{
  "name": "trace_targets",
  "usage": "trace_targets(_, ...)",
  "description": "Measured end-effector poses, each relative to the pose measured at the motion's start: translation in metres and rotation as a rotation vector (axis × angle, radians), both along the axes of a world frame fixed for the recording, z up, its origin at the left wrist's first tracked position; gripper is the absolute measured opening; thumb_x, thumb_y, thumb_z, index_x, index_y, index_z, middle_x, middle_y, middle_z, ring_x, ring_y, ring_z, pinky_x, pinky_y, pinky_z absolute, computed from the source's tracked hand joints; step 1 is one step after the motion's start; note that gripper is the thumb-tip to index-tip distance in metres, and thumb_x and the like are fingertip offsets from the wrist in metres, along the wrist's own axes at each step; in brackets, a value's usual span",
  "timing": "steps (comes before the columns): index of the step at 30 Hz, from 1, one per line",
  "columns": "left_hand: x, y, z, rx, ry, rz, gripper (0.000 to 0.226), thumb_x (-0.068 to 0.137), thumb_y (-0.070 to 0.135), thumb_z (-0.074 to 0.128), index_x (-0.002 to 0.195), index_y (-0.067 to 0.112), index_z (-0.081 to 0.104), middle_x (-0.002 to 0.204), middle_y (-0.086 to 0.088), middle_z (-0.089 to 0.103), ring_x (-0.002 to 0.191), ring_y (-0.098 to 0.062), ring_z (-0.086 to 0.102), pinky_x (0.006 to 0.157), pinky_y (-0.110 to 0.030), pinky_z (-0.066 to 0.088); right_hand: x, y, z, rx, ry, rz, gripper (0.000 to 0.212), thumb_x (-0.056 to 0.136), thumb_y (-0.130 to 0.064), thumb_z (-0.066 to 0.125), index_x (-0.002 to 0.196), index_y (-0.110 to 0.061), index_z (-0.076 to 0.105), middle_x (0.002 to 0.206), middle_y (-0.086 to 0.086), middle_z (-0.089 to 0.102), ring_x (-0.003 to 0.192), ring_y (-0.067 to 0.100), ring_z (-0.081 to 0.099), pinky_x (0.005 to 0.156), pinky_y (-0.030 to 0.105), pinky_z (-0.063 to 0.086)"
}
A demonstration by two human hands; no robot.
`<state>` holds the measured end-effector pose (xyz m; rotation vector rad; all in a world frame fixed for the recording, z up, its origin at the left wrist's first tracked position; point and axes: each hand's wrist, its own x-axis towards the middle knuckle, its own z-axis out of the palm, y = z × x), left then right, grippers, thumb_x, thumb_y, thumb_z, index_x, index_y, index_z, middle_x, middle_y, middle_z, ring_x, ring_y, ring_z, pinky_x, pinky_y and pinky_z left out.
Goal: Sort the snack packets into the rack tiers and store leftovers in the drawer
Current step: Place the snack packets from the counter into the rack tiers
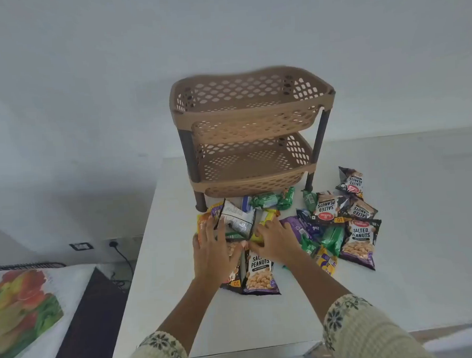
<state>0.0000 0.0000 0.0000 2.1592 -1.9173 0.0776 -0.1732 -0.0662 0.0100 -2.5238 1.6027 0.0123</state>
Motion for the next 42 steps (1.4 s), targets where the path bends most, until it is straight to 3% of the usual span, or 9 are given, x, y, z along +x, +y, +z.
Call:
trace_targets(7, 0.014, 0.025, -0.013, 0.022, -0.071, -0.037, 0.086, 0.080, 0.075, 0.034, 0.142, 0.016, 0.041, 0.144, -0.014, 0.041, 0.125, -0.032, 0.049, 0.099, -0.049, 0.042, -0.009, 0.011, -0.009, 0.086, 0.090, 0.006, 0.080, 0.079, -0.082, 0.037, 0.126, -0.019, 0.053, 0.140, 0.009, 0.051, 0.135, 0.029, 0.038, 0.105, 0.054, 0.029)
trace_targets(11, 0.017, 0.031, -0.013, 0.074, -0.090, -0.029, 0.085, 0.078, 0.076, 0.036, 0.140, 0.018, 0.042, 0.140, -0.010, 0.044, 0.119, -0.027, 0.051, 0.095, -0.045, 0.042, -0.007, 0.016, -0.009, 0.114, 0.057, -0.018, 0.071, 0.080, -0.076, 0.046, 0.120, -0.019, 0.056, 0.130, 0.005, 0.058, 0.128, 0.029, 0.042, 0.103, 0.053, 0.028)
trace_targets(21, 0.014, 0.031, -0.012, 0.134, 0.246, 0.075, 0.072, 0.084, 0.052, 0.058, 0.143, 0.022, 0.029, 0.136, 0.001, 0.050, 0.118, -0.020, 0.056, 0.095, -0.040, 0.044, -0.007, 0.018, -0.004, 0.199, -0.268, -0.130, 0.051, 0.074, -0.065, 0.067, 0.109, -0.028, 0.061, 0.109, -0.005, 0.068, 0.110, 0.020, 0.057, 0.099, 0.046, 0.029)
trace_targets(23, 0.016, 0.032, -0.007, 0.089, 0.350, 0.100, 0.072, 0.083, 0.050, 0.060, 0.143, 0.024, 0.031, 0.131, 0.003, 0.056, 0.115, -0.019, 0.059, 0.096, -0.041, 0.044, -0.009, 0.015, 0.001, 0.242, -0.300, -0.165, 0.053, 0.074, -0.064, 0.069, 0.111, -0.026, 0.062, 0.108, -0.004, 0.068, 0.108, 0.020, 0.059, 0.096, 0.042, 0.034)
trace_targets(27, 0.018, 0.030, 0.006, -0.030, 0.667, 0.155, 0.059, 0.082, 0.047, 0.065, 0.134, 0.030, 0.044, 0.119, 0.006, 0.065, 0.100, -0.017, 0.066, 0.090, -0.044, 0.054, -0.012, 0.007, 0.015, 0.367, -0.519, -0.252, 0.051, 0.072, -0.054, 0.078, 0.105, -0.017, 0.063, 0.093, -0.001, 0.065, 0.087, 0.019, 0.063, 0.066, 0.025, 0.044)
trace_targets(31, 0.018, 0.018, 0.021, -0.087, 1.053, 0.259, 0.049, 0.086, 0.037, 0.068, 0.131, 0.024, 0.054, 0.108, 0.006, 0.064, 0.084, -0.009, 0.064, 0.067, -0.020, 0.055, -0.014, -0.005, 0.031, 0.423, -0.762, -0.370, 0.041, 0.074, -0.049, 0.080, 0.093, -0.016, 0.064, 0.080, 0.000, 0.068, 0.074, 0.016, 0.068, 0.060, 0.027, 0.057)
trace_targets(34, 0.017, 0.000, 0.032, -0.056, 1.431, 0.349, 0.043, 0.088, 0.028, 0.068, 0.128, 0.015, 0.060, 0.111, -0.005, 0.069, 0.092, -0.021, 0.069, 0.078, -0.037, 0.060, -0.011, -0.017, 0.043, 0.496, -0.970, -0.478, 0.031, 0.074, -0.037, 0.083, 0.090, -0.020, 0.062, 0.087, 0.002, 0.073, 0.076, 0.016, 0.073, 0.061, 0.033, 0.062)
trace_targets(36, 0.015, -0.011, 0.039, -0.049, 1.585, 0.383, 0.035, 0.088, 0.024, 0.068, 0.120, 0.012, 0.064, 0.105, -0.009, 0.072, 0.092, -0.026, 0.071, 0.079, -0.037, 0.060, -0.008, -0.025, 0.049, 0.534, -1.094, -0.545, 0.030, 0.074, -0.029, 0.084, 0.090, -0.020, 0.059, 0.088, 0.001, 0.073, 0.079, 0.016, 0.073, 0.065, 0.036, 0.062)
trace_targets(42, 0.008, -0.046, 0.055, -0.126, 1.656, 0.397, 0.026, 0.086, 0.021, 0.069, 0.108, 0.007, 0.070, 0.100, -0.017, 0.073, 0.094, -0.036, 0.070, 0.088, -0.053, 0.056, -0.004, -0.056, 0.063, 0.558, -1.410, -0.710, 0.047, 0.076, -0.028, 0.082, 0.117, -0.014, 0.063, 0.113, 0.003, 0.068, 0.107, 0.023, 0.064, 0.065, 0.033, 0.060)
